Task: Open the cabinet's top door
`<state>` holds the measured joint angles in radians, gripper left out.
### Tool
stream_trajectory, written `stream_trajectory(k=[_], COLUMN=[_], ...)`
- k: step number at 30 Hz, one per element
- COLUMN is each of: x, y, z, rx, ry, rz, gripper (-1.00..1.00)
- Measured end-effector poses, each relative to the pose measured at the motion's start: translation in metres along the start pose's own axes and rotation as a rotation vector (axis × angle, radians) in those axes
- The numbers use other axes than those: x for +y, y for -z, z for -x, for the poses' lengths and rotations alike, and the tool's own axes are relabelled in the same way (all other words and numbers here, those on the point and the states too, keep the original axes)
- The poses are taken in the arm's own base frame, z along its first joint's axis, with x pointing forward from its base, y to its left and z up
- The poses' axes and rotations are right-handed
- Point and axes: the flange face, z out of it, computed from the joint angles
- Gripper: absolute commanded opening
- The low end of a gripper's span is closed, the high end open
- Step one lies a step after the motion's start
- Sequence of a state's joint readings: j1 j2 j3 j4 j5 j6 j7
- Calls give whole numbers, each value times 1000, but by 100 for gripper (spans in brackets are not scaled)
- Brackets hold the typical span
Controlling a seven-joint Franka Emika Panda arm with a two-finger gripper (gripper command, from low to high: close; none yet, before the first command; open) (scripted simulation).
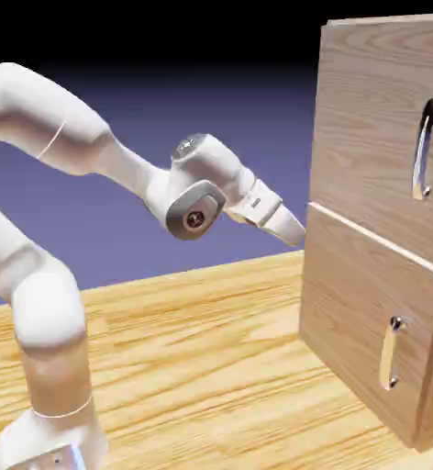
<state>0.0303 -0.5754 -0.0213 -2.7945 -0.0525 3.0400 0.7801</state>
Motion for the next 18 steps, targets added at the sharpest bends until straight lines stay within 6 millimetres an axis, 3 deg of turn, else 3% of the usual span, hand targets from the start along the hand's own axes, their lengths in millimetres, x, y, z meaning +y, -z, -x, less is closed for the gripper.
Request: stream_trajectory(k=[9, 18], x=[-47, -73], y=[43, 85], z=[-32, -62], rx=[116, 225], ry=[26, 36], rz=[-137, -268], gripper=[0, 0])
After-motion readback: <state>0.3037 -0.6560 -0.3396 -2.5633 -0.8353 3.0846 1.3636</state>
